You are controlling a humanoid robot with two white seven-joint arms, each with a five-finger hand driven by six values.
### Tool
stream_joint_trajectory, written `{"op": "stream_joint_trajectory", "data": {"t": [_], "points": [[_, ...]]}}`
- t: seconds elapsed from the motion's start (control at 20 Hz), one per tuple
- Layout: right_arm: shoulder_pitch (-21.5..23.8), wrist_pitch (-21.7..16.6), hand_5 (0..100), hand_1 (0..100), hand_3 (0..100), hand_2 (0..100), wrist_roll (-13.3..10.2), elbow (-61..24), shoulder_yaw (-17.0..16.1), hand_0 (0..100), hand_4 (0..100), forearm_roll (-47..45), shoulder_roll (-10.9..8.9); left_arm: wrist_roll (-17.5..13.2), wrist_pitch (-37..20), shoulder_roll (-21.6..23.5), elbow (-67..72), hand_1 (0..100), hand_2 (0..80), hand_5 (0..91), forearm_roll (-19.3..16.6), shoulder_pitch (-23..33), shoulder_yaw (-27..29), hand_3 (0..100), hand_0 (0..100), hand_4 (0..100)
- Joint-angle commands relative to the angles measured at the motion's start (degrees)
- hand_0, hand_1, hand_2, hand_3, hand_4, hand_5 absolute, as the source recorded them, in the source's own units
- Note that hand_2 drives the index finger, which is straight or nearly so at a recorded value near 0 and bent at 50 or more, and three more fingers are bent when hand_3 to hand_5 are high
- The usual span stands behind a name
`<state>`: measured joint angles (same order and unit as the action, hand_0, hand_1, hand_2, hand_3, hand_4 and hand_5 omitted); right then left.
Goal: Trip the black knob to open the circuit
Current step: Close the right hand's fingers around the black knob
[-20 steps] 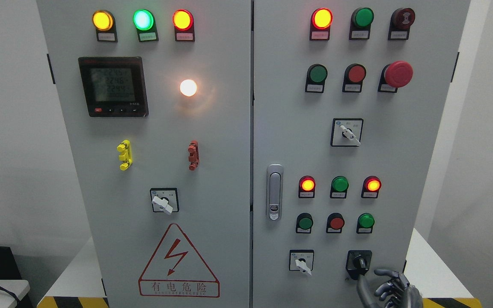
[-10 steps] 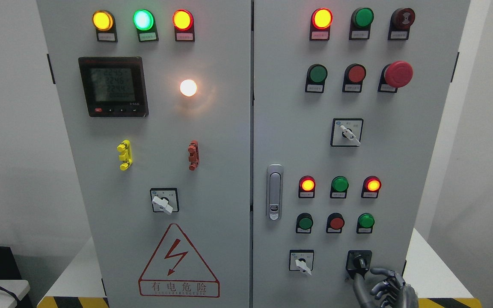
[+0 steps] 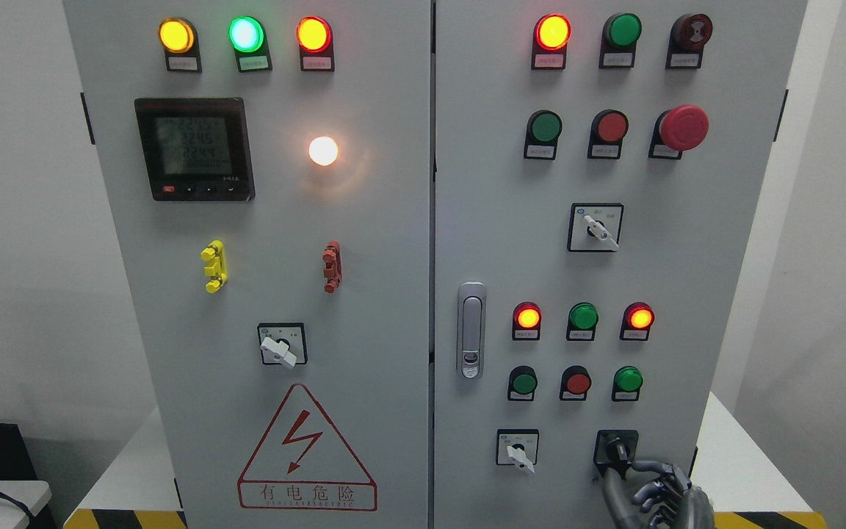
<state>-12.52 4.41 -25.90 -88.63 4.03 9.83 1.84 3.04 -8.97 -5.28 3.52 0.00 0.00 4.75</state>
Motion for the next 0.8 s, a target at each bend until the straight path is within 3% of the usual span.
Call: {"op": "stream_joint_trajectory", "data": {"t": [0.0,0.75], "points": [[-0.14,0.07,93,77,86,48,-0.03,0.12,0.01,23,89,0.01,0.36,0.03,0.00,0.00,0.00,39,0.0,0.0,-1.84,-0.44,0.00,0,12,0],[-0.14,0.07,93,77,86,48,-0.03,-0.05,0.01,32,89,0.10,0.53,0.03,0.00,0.00,0.00,39,0.0,0.0,-1.93,-0.44,0.00,0,12,0]]}}
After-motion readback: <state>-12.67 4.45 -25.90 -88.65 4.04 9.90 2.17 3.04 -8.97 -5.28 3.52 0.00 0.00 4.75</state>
